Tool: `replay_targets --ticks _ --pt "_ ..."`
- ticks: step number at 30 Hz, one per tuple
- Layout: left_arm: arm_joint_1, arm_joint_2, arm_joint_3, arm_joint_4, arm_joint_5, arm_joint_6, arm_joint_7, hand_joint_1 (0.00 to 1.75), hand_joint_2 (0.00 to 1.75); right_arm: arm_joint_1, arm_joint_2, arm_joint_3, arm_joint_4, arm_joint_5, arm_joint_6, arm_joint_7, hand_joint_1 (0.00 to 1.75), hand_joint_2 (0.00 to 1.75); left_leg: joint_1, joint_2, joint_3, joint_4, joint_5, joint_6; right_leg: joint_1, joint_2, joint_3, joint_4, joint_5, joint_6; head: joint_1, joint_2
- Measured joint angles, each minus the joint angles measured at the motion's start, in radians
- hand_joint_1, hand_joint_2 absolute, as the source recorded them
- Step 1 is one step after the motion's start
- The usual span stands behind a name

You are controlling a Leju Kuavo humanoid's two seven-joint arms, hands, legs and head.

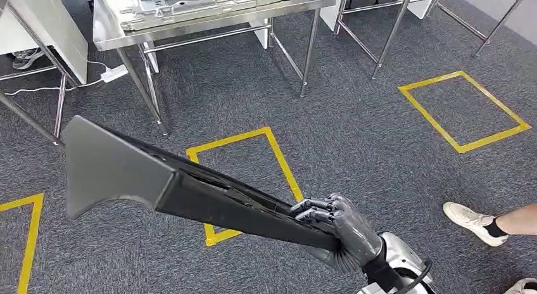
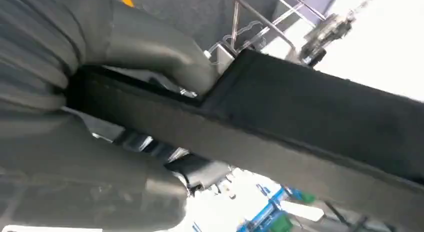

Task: Take the parts from the cabinet and place them on the table.

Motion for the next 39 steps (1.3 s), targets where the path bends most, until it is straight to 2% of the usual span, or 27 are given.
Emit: replay_targets --ticks 1,6,9,13,28,29,30,31,32,33,34,35,36,37,38,39 --pt "0.0 0.0 0.0 0.0 0.0 -0.002 0.0 0.0 1.75 0.0 -0.001 0.0 0.0 0.0 0.0 -0.002 1.75 1.75 0.0 0.001 0.002 -0.003 0.003 0.005 0.001 0.001 0.001 0.0 -0.001 -0.001 0.0 0.0" --pt "-0.001 0.0 0.0 0.0 0.0 -0.003 0.0 0.0 1.75 -0.001 0.0 0.004 0.001 0.002 -0.003 -0.005 1.75 1.75 0.0 0.001 0.018 -0.026 0.009 -0.007 0.003 0.001 0.007 0.0 -0.006 -0.012 0.0 0.0" --pt "-0.001 0.0 0.0 0.0 0.0 -0.005 -0.001 0.0 1.75 -0.001 0.0 0.004 0.001 0.005 -0.01 -0.005 1.75 1.75 0.0 0.001 0.022 -0.031 0.01 -0.022 0.004 0.001 0.008 0.001 -0.008 -0.015 0.0 0.0" --pt "-0.001 0.0 0.0 0.0 0.0 -0.006 -0.002 0.0 1.75 -0.001 0.0 0.004 0.001 0.008 -0.013 -0.005 1.75 1.75 -0.001 0.001 0.022 -0.032 0.01 -0.027 0.006 0.001 0.009 0.001 -0.008 -0.015 0.0 0.0" --pt "-0.001 0.0 0.003 0.0 0.0 -0.009 -0.005 0.0 1.75 -0.002 0.0 0.004 0.001 0.013 -0.014 -0.005 1.75 1.75 -0.004 0.001 0.023 -0.031 0.009 -0.027 0.002 0.001 0.013 -0.003 -0.008 -0.014 0.0 0.0" --pt "-0.001 0.0 0.005 0.0 0.0 -0.009 -0.005 0.0 1.75 -0.002 0.0 0.004 0.001 0.013 -0.014 -0.005 1.75 1.75 -0.007 0.001 0.021 -0.024 0.005 -0.024 -0.009 0.001 0.015 -0.014 -0.002 -0.01 0.0 0.0" --pt "-0.001 0.002 0.007 0.0 0.001 -0.009 -0.005 0.0 1.75 -0.003 0.001 0.004 0.001 0.014 -0.014 -0.005 1.75 1.75 -0.009 0.002 0.026 -0.035 0.009 -0.011 -0.008 0.0 0.021 -0.022 0.001 -0.005 -0.001 0.0" --pt "-0.002 0.002 0.008 0.0 0.003 -0.009 -0.005 0.0 1.75 -0.004 0.002 0.004 0.0 0.015 -0.015 -0.005 1.75 1.75 -0.008 0.004 0.04 -0.062 0.021 -0.003 0.001 0.0 0.032 -0.034 0.005 0.001 -0.002 0.0" --pt "-0.002 -0.001 0.008 0.0 0.003 -0.009 -0.005 0.0 1.75 -0.005 0.001 0.004 0.0 0.017 -0.016 -0.005 1.75 1.75 0.007 0.011 0.06 -0.09 0.036 -0.007 -0.001 0.0 0.031 -0.031 0.002 -0.002 -0.001 0.0" --pt "-0.002 -0.001 0.009 0.0 0.003 -0.009 -0.005 0.0 1.75 -0.008 0.002 0.004 0.0 0.017 -0.017 -0.005 1.75 1.75 0.011 0.011 0.07 -0.107 0.04 -0.002 0.001 0.001 0.017 -0.001 -0.019 -0.002 -0.001 0.0" --pt "-0.003 -0.001 0.01 0.0 0.004 -0.008 -0.005 0.0 1.75 -0.01 0.002 0.004 0.0 0.018 -0.018 -0.005 1.75 1.75 0.015 0.012 0.074 -0.111 0.042 -0.003 0.0 0.001 -0.012 0.059 -0.048 0.001 -0.001 0.0" --pt "-0.004 -0.001 0.012 0.0 0.005 -0.008 -0.005 0.0 1.75 -0.008 0.002 0.004 0.002 0.019 -0.018 -0.004 1.75 1.75 0.02 0.013 0.075 -0.111 0.039 -0.005 -0.004 0.001 -0.056 0.141 -0.081 0.006 -0.001 0.0" --pt "-0.003 -0.001 0.014 0.0 0.005 -0.008 -0.005 0.0 1.75 -0.007 0.002 0.004 0.003 0.021 -0.018 -0.002 1.75 1.75 0.023 0.013 0.076 -0.11 0.037 -0.008 -0.01 0.001 -0.094 0.207 -0.102 0.01 -0.001 0.0" --pt "-0.003 -0.002 0.015 0.0 0.005 -0.008 -0.004 0.0 1.75 -0.006 0.002 0.005 0.005 0.021 -0.018 -0.002 1.75 1.75 0.029 0.014 0.078 -0.11 0.034 -0.015 -0.016 0.001 -0.118 0.241 -0.101 0.016 -0.001 0.0" --pt "-0.003 -0.002 0.014 0.001 0.005 -0.009 -0.004 0.0 1.75 -0.006 0.002 0.004 0.005 0.022 -0.018 -0.003 1.75 1.75 0.037 0.013 0.082 -0.109 0.03 -0.024 -0.022 0.001 -0.113 0.224 -0.076 0.024 -0.001 0.0" --pt "-0.003 -0.002 0.015 0.002 0.005 -0.009 -0.004 0.0 1.75 -0.007 0.002 0.004 0.005 0.022 -0.018 -0.003 1.75 1.75 0.048 0.012 0.089 -0.106 0.022 -0.037 -0.03 0.001 -0.084 0.161 -0.031 0.035 -0.001 0.0"
